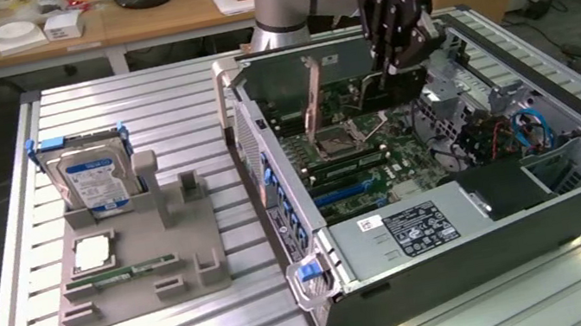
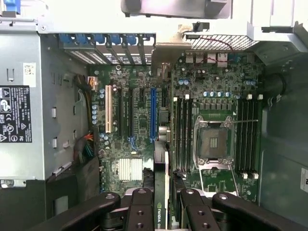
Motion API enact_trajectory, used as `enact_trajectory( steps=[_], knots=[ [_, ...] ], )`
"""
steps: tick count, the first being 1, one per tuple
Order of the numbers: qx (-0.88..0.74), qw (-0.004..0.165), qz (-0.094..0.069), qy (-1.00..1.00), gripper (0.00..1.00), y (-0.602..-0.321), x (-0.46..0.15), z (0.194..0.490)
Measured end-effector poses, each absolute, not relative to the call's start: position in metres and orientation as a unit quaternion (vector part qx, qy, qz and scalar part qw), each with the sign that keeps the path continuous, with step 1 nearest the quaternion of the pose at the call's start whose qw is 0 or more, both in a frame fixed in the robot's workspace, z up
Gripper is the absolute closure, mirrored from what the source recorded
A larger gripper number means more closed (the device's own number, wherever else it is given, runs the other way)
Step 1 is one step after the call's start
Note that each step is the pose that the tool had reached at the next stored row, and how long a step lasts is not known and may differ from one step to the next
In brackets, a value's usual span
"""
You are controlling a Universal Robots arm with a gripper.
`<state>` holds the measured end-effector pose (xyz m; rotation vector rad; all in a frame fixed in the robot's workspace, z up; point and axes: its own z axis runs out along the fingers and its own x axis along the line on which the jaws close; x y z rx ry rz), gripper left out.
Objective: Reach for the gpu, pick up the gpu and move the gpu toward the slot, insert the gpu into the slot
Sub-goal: 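Insert the gpu into the slot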
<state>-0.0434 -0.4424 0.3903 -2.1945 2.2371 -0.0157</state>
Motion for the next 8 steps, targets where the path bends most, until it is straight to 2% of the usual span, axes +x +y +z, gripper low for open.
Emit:
enact_trajectory(
  steps=[8],
  knots=[
    [-0.699, 0.005, -0.005, 0.715, 0.74, -0.4424, -0.0437, 0.3792]
  ],
)
